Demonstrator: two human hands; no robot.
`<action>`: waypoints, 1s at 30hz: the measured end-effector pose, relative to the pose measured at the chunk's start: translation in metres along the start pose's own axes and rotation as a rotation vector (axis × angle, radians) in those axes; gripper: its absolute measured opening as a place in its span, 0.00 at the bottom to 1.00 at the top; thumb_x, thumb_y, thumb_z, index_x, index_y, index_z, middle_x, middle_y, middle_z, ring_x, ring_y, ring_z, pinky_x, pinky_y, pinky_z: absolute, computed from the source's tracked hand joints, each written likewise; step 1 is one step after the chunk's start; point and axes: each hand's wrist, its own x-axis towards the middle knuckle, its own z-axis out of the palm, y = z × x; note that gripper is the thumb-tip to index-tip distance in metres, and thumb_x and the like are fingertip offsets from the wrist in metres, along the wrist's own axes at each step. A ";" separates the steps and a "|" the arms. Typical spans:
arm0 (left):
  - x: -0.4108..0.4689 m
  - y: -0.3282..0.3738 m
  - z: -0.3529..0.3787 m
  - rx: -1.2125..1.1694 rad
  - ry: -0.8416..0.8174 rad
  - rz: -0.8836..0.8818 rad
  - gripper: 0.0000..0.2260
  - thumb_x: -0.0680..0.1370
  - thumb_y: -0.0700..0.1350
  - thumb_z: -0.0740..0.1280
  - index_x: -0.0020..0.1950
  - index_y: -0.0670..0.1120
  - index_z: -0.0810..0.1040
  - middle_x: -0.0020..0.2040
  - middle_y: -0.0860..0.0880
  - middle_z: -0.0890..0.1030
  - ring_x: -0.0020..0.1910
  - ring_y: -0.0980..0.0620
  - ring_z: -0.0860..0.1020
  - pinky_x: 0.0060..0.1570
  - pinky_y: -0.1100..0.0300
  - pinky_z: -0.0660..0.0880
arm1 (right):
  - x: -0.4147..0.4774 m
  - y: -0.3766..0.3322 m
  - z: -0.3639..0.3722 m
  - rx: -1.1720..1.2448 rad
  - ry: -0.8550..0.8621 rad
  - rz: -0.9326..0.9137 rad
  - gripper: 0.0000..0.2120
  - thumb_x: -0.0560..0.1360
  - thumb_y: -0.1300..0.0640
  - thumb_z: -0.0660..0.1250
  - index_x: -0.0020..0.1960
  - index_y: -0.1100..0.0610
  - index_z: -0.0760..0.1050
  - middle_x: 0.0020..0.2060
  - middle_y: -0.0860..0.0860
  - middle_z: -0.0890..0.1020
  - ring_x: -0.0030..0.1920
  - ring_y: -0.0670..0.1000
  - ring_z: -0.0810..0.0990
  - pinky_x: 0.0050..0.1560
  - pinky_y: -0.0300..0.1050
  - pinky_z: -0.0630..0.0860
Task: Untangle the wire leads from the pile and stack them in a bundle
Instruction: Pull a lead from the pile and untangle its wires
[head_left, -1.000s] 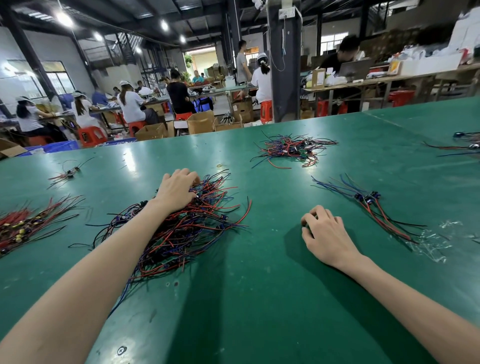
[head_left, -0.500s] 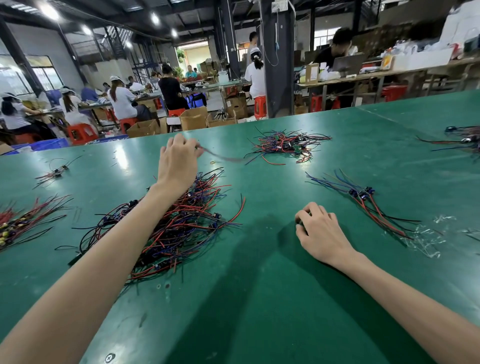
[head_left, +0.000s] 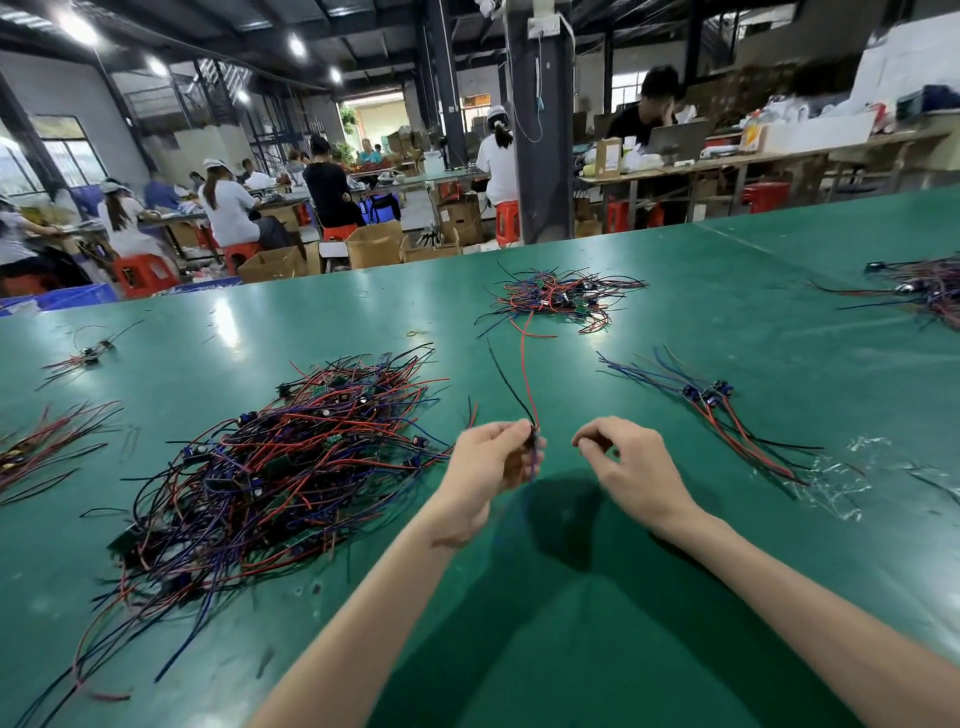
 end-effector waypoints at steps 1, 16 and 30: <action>-0.001 -0.007 0.001 0.016 0.004 -0.003 0.08 0.80 0.40 0.62 0.42 0.44 0.76 0.34 0.50 0.82 0.31 0.58 0.77 0.33 0.65 0.73 | -0.001 -0.003 -0.001 0.108 -0.011 0.057 0.07 0.75 0.64 0.66 0.41 0.59 0.80 0.36 0.50 0.83 0.40 0.49 0.79 0.44 0.37 0.71; -0.010 -0.034 0.001 -0.161 -0.045 0.034 0.05 0.78 0.34 0.63 0.45 0.41 0.77 0.33 0.52 0.81 0.29 0.59 0.77 0.28 0.67 0.73 | -0.009 -0.026 0.006 0.784 -0.243 0.433 0.04 0.74 0.65 0.67 0.41 0.62 0.77 0.31 0.54 0.81 0.27 0.47 0.79 0.30 0.40 0.79; -0.009 -0.041 -0.003 -0.152 0.047 0.134 0.05 0.76 0.35 0.67 0.39 0.39 0.78 0.30 0.47 0.76 0.24 0.57 0.72 0.26 0.67 0.72 | -0.015 -0.036 0.001 0.810 -0.433 0.526 0.05 0.77 0.60 0.65 0.45 0.62 0.73 0.33 0.56 0.79 0.30 0.50 0.75 0.22 0.40 0.71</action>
